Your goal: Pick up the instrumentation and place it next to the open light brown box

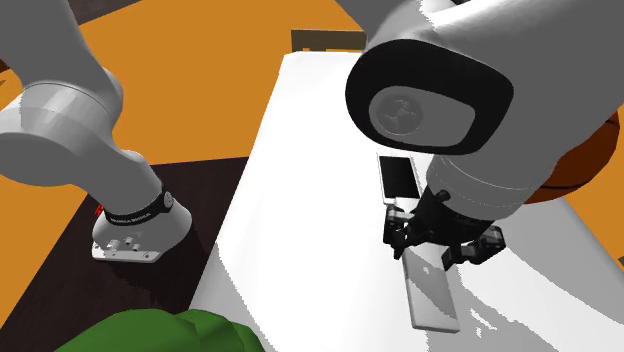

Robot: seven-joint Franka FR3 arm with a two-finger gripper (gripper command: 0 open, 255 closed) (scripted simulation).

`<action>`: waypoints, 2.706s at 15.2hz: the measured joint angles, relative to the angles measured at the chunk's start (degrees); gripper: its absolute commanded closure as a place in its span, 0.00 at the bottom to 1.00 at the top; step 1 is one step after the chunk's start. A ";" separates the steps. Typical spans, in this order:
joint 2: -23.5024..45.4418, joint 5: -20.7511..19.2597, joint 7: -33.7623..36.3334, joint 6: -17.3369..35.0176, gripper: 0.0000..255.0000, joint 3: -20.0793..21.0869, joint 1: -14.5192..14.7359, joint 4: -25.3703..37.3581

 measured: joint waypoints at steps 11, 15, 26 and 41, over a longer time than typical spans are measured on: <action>-4.66 -3.57 2.42 -7.60 1.00 -0.84 0.84 3.78; -5.92 -4.46 2.90 -10.21 1.00 -1.02 0.95 5.36; -8.56 -6.29 4.26 -18.39 1.00 -1.07 1.32 11.37; -9.14 -6.72 4.58 -29.84 1.00 -1.17 1.27 22.33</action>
